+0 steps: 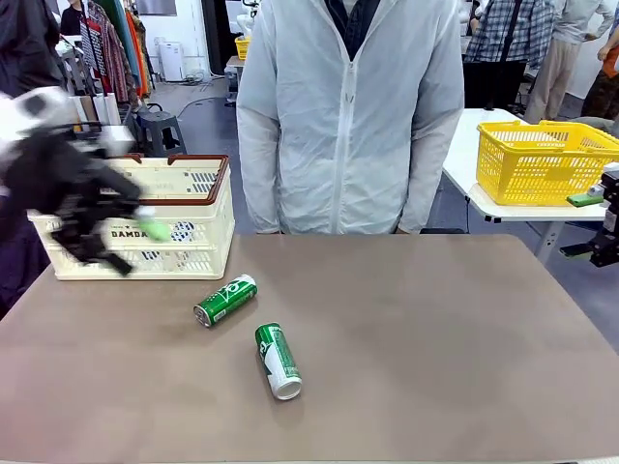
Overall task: Place the drinks into the Shopping basket.
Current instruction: Pick up one drink and place it into the Shopping basket.
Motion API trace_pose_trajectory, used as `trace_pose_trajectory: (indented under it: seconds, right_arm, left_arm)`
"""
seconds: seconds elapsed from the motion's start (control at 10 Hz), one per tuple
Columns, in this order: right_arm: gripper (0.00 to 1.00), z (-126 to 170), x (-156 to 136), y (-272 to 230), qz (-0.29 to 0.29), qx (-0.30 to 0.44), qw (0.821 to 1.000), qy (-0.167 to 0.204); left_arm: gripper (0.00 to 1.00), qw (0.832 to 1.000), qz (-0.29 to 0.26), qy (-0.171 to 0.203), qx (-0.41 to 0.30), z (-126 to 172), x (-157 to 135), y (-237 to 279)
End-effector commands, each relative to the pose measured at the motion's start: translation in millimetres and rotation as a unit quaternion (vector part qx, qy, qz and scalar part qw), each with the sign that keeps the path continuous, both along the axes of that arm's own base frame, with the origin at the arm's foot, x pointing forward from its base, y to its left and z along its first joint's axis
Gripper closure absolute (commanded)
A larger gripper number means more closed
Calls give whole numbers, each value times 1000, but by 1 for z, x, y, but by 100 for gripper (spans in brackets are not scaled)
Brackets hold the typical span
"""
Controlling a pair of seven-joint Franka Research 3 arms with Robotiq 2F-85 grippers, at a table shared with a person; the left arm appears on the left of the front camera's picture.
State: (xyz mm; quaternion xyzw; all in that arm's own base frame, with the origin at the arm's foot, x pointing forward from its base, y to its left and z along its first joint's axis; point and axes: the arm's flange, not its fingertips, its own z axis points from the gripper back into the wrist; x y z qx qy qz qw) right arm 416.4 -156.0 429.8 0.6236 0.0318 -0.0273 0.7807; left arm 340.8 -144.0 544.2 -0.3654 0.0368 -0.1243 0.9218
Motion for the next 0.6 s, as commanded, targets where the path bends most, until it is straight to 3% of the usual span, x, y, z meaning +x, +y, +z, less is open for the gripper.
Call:
trace_pose_trajectory:
  seconds: [0.0,0.1,0.2,0.3,0.4,0.5]
  right_arm:
    - [0,4,0,-2,2,-12,1000,10]
    - [0,4,0,-2,2,-12,1000,10]
    - [0,4,0,-2,2,-12,1000,10]
    - [0,4,0,-2,2,-12,1000,10]
    - [0,4,0,-2,2,-12,1000,10]
    - [0,4,0,-2,2,-12,1000,10]
  left_arm:
    - [0,990,74,35,113,7,28,-90]
    - [0,980,135,-1,145,0,27,-137]
    - [0,974,148,-33,167,-7,18,-171]
    - [0,960,196,-79,186,-13,8,-192]
    - [0,955,174,-123,205,-21,1,-201]
    - [0,952,165,-135,220,-21,3,-197]
